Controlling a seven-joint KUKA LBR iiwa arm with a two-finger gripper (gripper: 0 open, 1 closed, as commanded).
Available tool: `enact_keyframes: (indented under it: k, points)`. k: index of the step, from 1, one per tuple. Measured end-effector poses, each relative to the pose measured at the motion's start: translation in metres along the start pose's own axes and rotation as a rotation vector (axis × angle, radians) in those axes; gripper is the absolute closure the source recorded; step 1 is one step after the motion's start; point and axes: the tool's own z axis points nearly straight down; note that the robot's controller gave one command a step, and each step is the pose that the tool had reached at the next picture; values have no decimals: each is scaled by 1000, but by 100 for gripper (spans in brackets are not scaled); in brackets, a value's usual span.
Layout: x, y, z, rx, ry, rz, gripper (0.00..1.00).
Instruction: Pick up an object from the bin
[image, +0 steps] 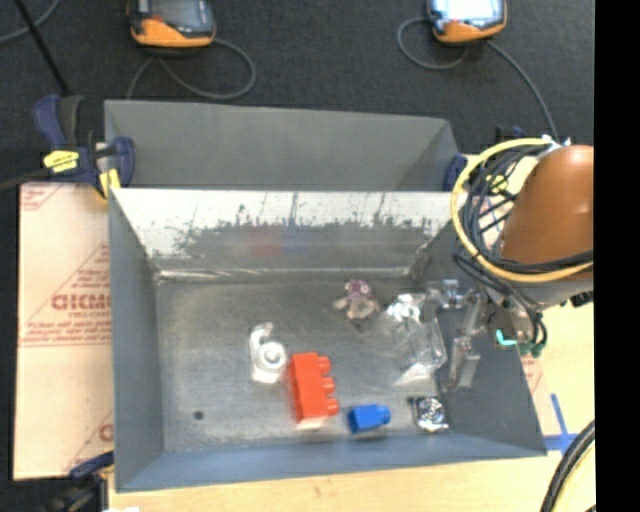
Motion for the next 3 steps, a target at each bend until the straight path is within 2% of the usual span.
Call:
enact_keyframes:
  k: [1, 2, 3]
  points:
    - [-14, 20, 160, 1, -4, -355, 0]
    - [-4, 90, 157, 0, -1, -972, 0]
    - [-4, 89, 157, 1, -1, -971, 100]
